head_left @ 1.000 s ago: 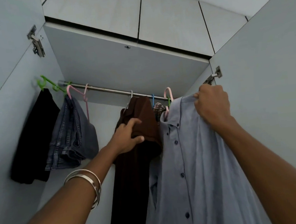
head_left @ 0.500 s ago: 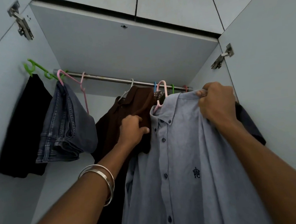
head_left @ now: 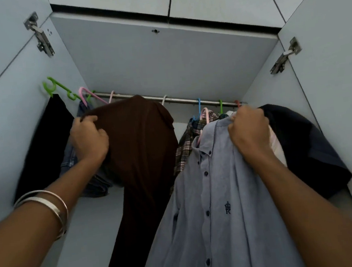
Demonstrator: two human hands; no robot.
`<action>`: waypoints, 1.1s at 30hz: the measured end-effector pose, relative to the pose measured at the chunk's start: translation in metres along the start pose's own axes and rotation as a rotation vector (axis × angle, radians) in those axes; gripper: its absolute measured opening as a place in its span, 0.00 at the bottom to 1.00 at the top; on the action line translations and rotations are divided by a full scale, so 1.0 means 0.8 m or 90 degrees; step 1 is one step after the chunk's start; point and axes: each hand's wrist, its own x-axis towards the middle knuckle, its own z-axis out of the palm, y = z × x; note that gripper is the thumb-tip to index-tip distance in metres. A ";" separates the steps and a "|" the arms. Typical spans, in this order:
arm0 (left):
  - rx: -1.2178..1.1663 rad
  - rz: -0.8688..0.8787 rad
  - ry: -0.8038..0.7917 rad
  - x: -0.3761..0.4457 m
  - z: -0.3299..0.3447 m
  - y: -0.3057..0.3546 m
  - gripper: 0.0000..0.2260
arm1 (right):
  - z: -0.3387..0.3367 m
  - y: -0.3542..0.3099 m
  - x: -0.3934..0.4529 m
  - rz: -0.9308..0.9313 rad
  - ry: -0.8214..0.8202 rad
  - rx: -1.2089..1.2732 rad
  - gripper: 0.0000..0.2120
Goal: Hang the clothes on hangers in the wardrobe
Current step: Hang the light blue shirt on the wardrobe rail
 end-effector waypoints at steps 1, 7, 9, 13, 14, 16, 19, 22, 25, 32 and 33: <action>0.005 -0.013 -0.029 -0.004 0.001 0.002 0.17 | 0.007 -0.011 0.000 -0.008 -0.008 0.011 0.09; 0.042 0.012 -0.052 -0.023 0.005 0.018 0.19 | 0.035 -0.039 0.011 -0.030 -0.029 0.039 0.10; 0.037 0.045 -0.010 -0.015 0.003 0.026 0.21 | 0.034 -0.040 0.031 -0.049 -0.015 0.015 0.11; 0.042 0.043 0.059 0.006 -0.007 0.020 0.23 | 0.037 -0.040 0.062 -0.065 0.022 -0.003 0.11; 0.055 0.032 0.058 0.011 -0.009 0.019 0.24 | 0.037 -0.039 0.069 -0.066 0.031 -0.003 0.11; 0.115 0.033 0.071 0.019 -0.002 0.019 0.22 | 0.043 -0.040 0.084 -0.057 0.052 0.015 0.11; 0.212 0.105 0.169 0.035 0.014 0.038 0.10 | 0.052 -0.048 0.112 -0.046 0.078 0.054 0.11; 0.273 0.301 0.114 0.052 0.035 0.076 0.11 | 0.048 -0.058 0.134 -0.093 0.107 0.033 0.11; 0.294 0.319 -0.119 0.070 0.068 0.097 0.21 | 0.047 -0.065 0.152 -0.162 0.121 -0.023 0.10; 0.240 0.236 -0.239 0.099 0.132 0.086 0.22 | 0.069 -0.054 0.170 -0.121 0.159 -0.026 0.09; 0.214 0.254 -0.209 0.103 0.140 0.084 0.20 | 0.075 -0.056 0.170 -0.107 0.160 -0.015 0.10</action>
